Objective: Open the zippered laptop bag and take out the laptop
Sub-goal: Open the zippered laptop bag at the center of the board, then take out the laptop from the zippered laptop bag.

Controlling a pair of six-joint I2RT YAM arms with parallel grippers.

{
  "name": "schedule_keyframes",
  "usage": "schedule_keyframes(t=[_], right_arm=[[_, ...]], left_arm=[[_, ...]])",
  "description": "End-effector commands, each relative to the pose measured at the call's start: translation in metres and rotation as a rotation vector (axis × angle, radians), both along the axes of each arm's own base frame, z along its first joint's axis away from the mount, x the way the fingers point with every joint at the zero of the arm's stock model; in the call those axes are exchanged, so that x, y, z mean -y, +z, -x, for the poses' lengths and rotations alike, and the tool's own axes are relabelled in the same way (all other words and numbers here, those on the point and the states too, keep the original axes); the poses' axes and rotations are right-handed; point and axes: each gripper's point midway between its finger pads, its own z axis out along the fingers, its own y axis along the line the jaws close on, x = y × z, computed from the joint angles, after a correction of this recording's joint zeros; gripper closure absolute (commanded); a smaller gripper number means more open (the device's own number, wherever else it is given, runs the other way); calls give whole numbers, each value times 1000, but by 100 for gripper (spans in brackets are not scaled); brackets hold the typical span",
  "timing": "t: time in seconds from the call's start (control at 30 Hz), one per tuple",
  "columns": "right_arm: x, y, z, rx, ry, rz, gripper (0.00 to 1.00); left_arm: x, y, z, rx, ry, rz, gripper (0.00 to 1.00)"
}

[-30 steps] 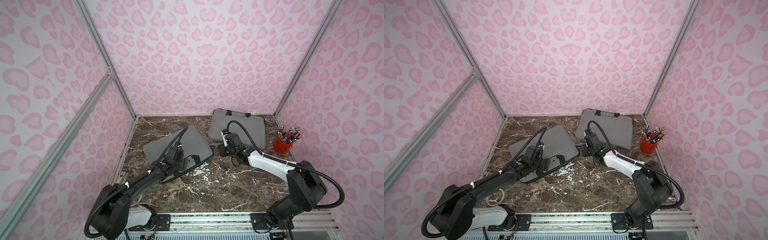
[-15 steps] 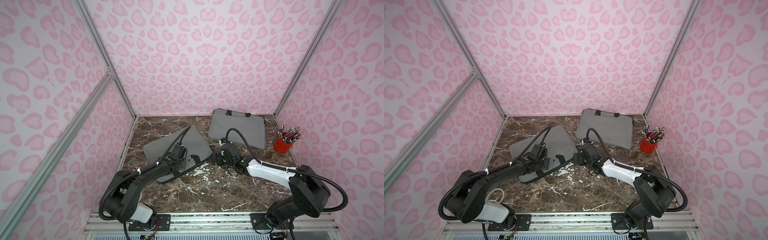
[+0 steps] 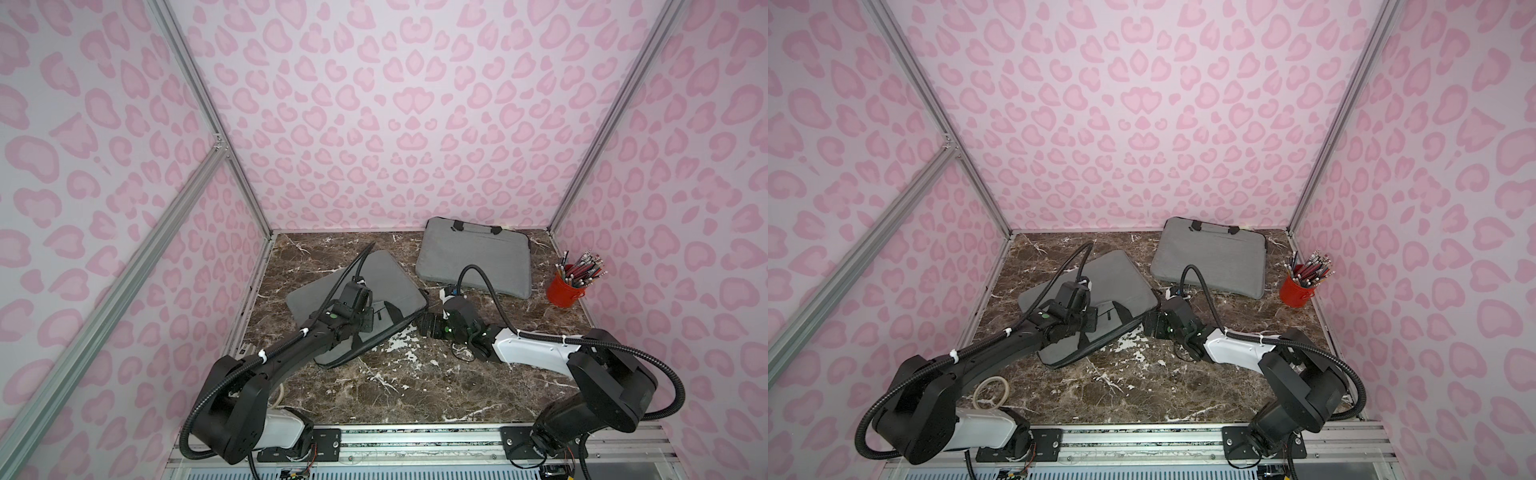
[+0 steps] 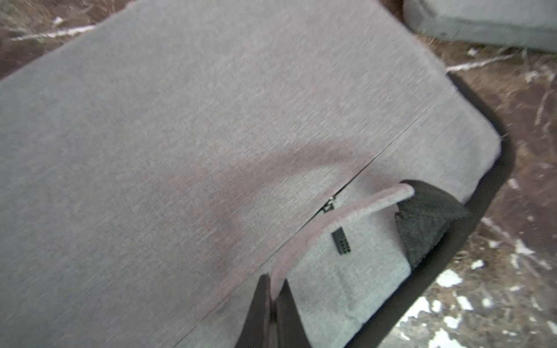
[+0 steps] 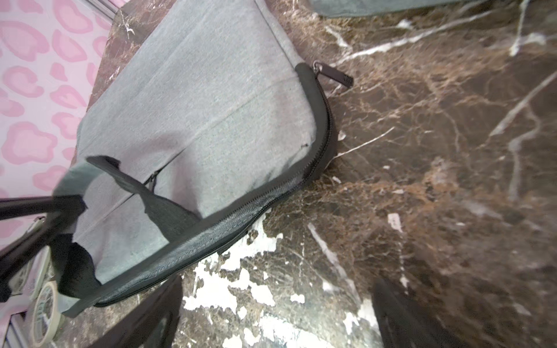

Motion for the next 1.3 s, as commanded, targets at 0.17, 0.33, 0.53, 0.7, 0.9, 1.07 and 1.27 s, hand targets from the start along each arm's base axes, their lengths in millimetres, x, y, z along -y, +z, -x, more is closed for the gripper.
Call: schedule_keyframes(t=[0.17, 0.33, 0.53, 0.7, 0.9, 1.07, 1.27], right_arm=[[-30, 25, -1, 15, 10, -289, 20], [-44, 34, -2, 17, 22, -415, 32], [-60, 43, -6, 46, 34, -467, 36], [-77, 45, -14, 51, 38, -514, 41], [-98, 43, -27, 51, 51, -571, 44], [-111, 34, -30, 24, 54, -613, 44], [-125, 21, -30, -18, 63, -678, 45]], left_arm=[[6, 63, -10, 99, 37, 96, 99], [9, 93, -17, 142, 67, 151, 99], [5, 117, -21, 190, 128, 201, 99], [3, 131, -21, 228, 178, 269, 99], [9, 146, -28, 254, 179, 309, 99], [9, 154, -31, 276, 196, 335, 99], [11, 169, -32, 306, 189, 360, 99]])
